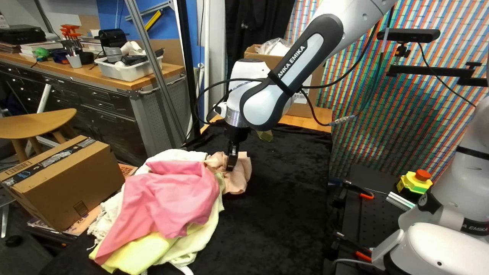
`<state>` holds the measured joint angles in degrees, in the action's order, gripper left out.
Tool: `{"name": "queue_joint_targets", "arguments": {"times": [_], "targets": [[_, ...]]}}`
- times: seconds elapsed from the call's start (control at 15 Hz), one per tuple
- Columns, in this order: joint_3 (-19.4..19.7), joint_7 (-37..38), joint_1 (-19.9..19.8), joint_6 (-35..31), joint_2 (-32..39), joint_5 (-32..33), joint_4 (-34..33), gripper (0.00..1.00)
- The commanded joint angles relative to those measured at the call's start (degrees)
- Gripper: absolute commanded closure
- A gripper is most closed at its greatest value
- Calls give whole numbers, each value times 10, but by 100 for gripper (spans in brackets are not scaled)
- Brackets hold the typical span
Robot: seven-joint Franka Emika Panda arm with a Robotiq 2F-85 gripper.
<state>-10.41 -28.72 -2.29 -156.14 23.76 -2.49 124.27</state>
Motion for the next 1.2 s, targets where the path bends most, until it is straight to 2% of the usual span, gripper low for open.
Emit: {"name": "queue_joint_targets", "arguments": {"times": [0.0,0.13,0.27,0.33,0.6,1.0,1.13], "targets": [[-17,-6,-18,37,-7,-7,-11,91],[-21,-11,-23,61,-11,-13,-17,95],[-42,-50,-46,113,-15,-44,-31,97],[-49,-69,-54,138,-20,-60,-37,93],[-41,-112,-60,204,-42,-103,-55,91],[-23,-136,-50,222,-82,-131,-60,92],[-21,-141,-46,202,-98,-142,-54,98]]}}
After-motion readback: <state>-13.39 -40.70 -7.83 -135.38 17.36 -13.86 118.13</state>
